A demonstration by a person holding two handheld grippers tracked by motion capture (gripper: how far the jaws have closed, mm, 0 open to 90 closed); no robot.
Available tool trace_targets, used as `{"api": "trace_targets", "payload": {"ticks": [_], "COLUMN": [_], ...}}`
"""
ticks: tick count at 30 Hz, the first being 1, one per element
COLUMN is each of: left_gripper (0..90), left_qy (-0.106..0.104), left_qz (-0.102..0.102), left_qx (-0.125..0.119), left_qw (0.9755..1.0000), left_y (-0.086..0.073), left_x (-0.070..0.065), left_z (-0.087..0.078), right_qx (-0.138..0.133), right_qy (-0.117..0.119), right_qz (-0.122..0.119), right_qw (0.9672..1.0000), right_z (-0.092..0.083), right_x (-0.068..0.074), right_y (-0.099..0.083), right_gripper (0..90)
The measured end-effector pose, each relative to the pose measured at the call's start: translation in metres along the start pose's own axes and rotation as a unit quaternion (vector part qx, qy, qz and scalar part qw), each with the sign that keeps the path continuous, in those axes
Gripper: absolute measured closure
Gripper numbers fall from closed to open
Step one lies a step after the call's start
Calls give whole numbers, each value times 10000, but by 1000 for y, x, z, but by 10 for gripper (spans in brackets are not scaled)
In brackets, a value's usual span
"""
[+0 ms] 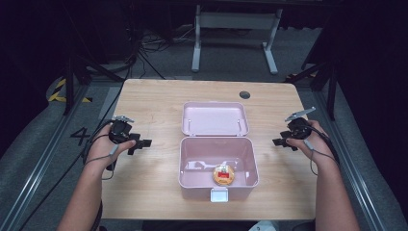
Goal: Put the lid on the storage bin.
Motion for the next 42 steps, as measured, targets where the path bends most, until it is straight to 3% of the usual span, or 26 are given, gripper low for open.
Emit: {"api": "trace_targets", "payload": {"ticks": [2,5,7,12,18,24,29,33,37,42], "left_gripper": [365,364,356,336,330,326,316,307,303,304], "left_qy": [-46,-84,-252,-284,-532,-489,-551,-490,-478,-525], "left_qz": [60,254,346,544,558,747,779,677,640,578], "left_qx": [-19,-251,-375,-465,-748,-534,-459,-370,-107,-9], "left_qw": [10000,9993,9984,9970,9942,9946,9944,9958,9967,9969], "left_y": [7,20,30,46,77,101,113,129,135,143], "left_x": [-4,-14,-23,-34,-50,-63,-66,-63,-62,-60], "left_z": [-5,-9,-13,-19,-22,-6,5,21,35,48], "right_qx": [-10,-26,-43,-66,-84,-86,-39,-59,-46,28], "right_qy": [48,71,33,4,-49,-31,-59,-109,-100,-105], "right_qz": [36,107,103,84,109,242,258,261,266,282], "right_qw": [10000,9999,9999,9999,9999,9997,9996,9996,9996,9995], "right_z": [0,-2,-4,-6,-7,-9,-7,-8,-9,-6], "right_x": [0,0,0,2,4,6,7,8,11,11], "right_y": [-2,-4,-4,-4,-8,-16,-19,-22,-25,-28], "right_gripper": [459,465,459,450,440,448,446,445,446,443]}}
Point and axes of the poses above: each handheld gripper's, and its own axes: z roughly forward along the jaws, y roughly out of its top, x roughly to its left, the point moved 5 cm from there along z, roughly forward along the jaws, and after that the axes turned 10 degrees about x, right-handed, at the moved point
